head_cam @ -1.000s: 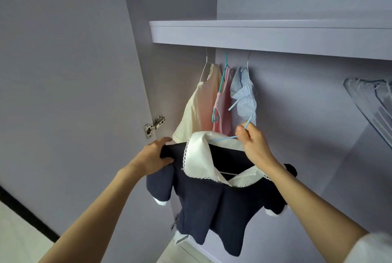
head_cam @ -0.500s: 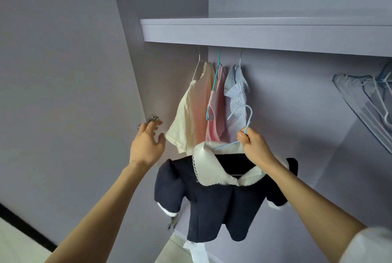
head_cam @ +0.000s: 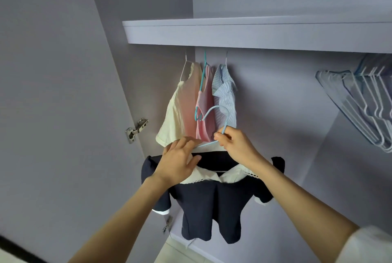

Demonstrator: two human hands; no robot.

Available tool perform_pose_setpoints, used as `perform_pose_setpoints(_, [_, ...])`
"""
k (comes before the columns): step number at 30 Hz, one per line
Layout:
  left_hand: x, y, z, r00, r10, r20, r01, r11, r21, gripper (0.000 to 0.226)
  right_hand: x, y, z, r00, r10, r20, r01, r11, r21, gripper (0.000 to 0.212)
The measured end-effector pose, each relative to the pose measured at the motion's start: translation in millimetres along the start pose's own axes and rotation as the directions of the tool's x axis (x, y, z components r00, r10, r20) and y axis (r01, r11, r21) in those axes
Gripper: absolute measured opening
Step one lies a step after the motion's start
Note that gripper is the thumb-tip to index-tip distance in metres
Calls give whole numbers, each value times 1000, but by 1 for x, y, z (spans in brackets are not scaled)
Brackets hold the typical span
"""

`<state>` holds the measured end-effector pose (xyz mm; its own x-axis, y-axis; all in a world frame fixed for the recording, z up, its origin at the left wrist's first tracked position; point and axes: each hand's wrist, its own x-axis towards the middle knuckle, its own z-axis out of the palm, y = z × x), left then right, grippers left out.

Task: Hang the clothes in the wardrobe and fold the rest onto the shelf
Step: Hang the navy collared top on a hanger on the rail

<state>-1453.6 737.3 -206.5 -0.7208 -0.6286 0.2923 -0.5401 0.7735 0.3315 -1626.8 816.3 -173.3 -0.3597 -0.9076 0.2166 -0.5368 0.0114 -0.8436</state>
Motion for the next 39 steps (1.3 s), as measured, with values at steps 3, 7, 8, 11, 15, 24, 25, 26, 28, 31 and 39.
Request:
perform_pose_setpoints(3, [4,12,-5,999,15,-46,-18,997,-81,24,-1,-2,-1,1000,-21,6,21,1000,6,19])
perform_pose_setpoints(7, [6,15,-3,1000,-18,-26,15,995,-97,18,-4,2,-7,997,-36,71,35,999,18,14])
perform_pose_setpoints(8, [5,13,-1,999,-42,-19,39,993,-109,18,-5,3,-9,994,-49,100,45,998,38,15])
perform_pose_setpoints(11, [4,9,0,985,-161,-63,147,972,-182,18,-8,10,-17,990,-79,117,72,996,59,13])
perform_pose_setpoints(15, [8,1,-6,965,-207,-164,172,964,-202,17,-9,27,-25,995,-25,96,65,896,-440,33])
perform_pose_setpoints(24, [5,-12,-7,952,-261,-159,237,959,-159,22,-7,34,-38,992,106,61,-9,566,-824,25])
perform_pose_setpoints(25, [5,-12,-7,953,-261,-156,238,959,-152,22,-7,34,-36,994,97,49,-17,586,-810,25])
perform_pose_setpoints(26, [5,-13,-7,953,-261,-155,240,961,-138,22,-7,34,-34,997,71,27,-20,594,-804,24])
perform_pose_setpoints(28, [7,-15,-7,950,-267,-158,259,963,-73,21,-9,33,-32,1000,-2,-22,-17,606,-795,24])
perform_pose_setpoints(31, [10,-21,-8,929,-321,-184,331,943,25,19,-15,34,-33,991,-129,-44,61,705,-706,33])
perform_pose_setpoints(39, [7,-23,-4,943,-204,-265,158,970,-183,18,-26,49,-49,933,-359,-37,240,695,-678,44])
